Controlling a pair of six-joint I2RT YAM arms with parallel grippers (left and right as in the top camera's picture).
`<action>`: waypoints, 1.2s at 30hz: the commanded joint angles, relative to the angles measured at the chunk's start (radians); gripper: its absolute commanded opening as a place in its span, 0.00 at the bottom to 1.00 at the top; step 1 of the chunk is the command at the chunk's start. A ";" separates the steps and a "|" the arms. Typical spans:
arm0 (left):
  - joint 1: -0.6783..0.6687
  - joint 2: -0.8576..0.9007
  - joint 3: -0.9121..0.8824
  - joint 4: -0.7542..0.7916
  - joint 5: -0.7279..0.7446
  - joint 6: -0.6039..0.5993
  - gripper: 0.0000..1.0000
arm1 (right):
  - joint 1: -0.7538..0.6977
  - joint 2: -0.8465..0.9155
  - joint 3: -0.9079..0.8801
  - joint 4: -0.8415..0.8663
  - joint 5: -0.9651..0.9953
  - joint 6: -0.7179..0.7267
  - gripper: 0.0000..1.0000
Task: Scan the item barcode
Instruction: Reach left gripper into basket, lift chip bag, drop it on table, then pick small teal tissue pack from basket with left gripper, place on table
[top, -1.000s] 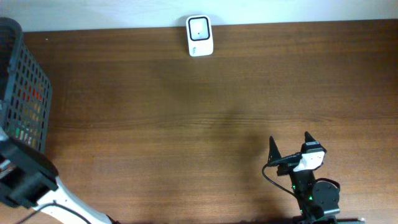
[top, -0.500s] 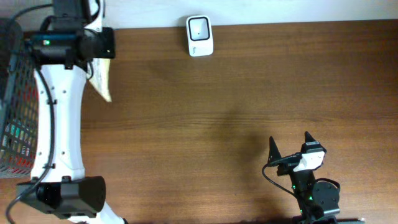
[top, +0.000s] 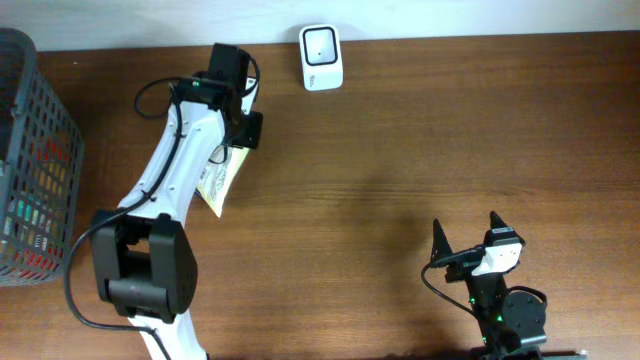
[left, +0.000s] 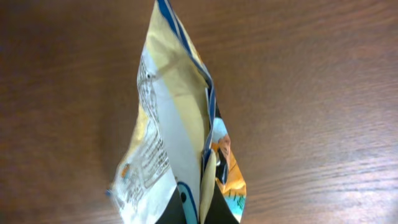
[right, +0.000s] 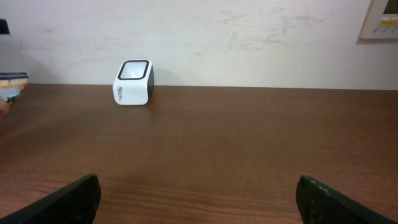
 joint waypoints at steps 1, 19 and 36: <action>-0.024 0.007 -0.084 0.031 0.007 -0.049 0.00 | 0.005 -0.006 -0.007 -0.004 0.005 -0.008 0.99; 0.515 -0.007 0.802 -0.296 -0.235 -0.214 0.99 | 0.005 -0.006 -0.007 -0.004 0.005 -0.008 0.99; 0.975 0.045 -0.183 0.285 0.050 -0.128 0.79 | 0.005 -0.006 -0.007 -0.004 0.005 -0.008 0.99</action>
